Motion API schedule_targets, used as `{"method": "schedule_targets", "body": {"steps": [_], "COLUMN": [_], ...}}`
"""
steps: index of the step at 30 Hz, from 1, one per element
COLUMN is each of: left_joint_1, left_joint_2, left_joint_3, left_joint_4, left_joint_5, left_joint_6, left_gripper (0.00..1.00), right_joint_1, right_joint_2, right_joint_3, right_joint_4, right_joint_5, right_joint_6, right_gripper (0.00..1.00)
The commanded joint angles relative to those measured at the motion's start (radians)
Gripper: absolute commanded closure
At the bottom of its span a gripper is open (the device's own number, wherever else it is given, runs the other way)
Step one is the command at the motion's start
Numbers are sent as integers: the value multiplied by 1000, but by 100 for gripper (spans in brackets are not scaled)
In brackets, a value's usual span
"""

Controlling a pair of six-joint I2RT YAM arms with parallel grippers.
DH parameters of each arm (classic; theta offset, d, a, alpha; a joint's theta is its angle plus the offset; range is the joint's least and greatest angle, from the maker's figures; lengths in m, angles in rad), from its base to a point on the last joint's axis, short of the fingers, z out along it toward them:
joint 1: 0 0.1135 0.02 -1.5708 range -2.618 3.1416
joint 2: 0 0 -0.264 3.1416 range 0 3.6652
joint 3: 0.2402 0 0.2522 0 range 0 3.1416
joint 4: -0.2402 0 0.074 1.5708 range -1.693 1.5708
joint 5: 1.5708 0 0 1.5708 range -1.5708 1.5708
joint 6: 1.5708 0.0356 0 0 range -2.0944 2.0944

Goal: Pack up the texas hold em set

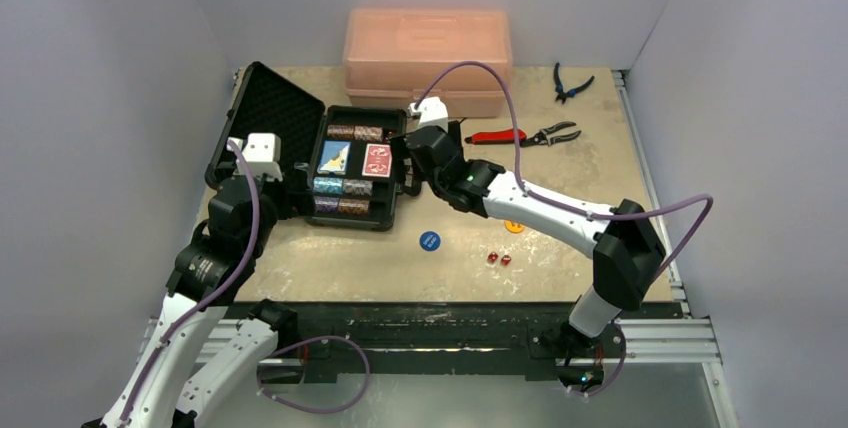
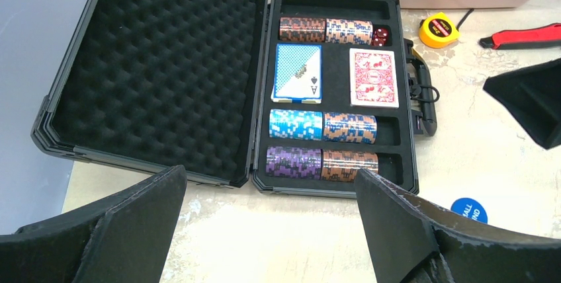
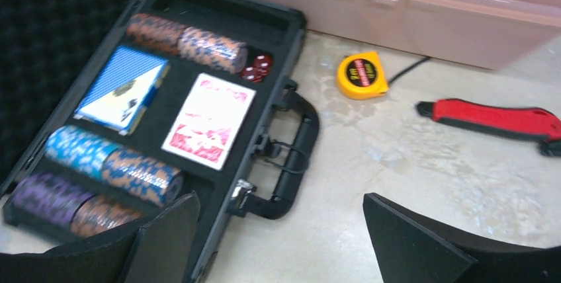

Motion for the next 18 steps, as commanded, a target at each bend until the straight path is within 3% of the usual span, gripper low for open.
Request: {"method": "schedule_targets", "body": {"steps": [1,9,18], "left_joint_1": [5,4,3], "left_joint_2": [-6,-10,143], "left_joint_3": [-5,-10,18], "left_joint_4": [26,32,14], "left_joint_5": [18,51,301], "left_joint_6": [-14,-17,-7], "left_gripper": [0,0,0], "right_joint_1": [-34,-155,-248], "right_joint_2": [-29,-49,-163], "right_joint_3": [9,-53,-243], "right_joint_4": [-73,-239,-367], "right_joint_5": [150,51,-36], "right_joint_6": [127,335,500], "right_gripper": [1,1,1]}}
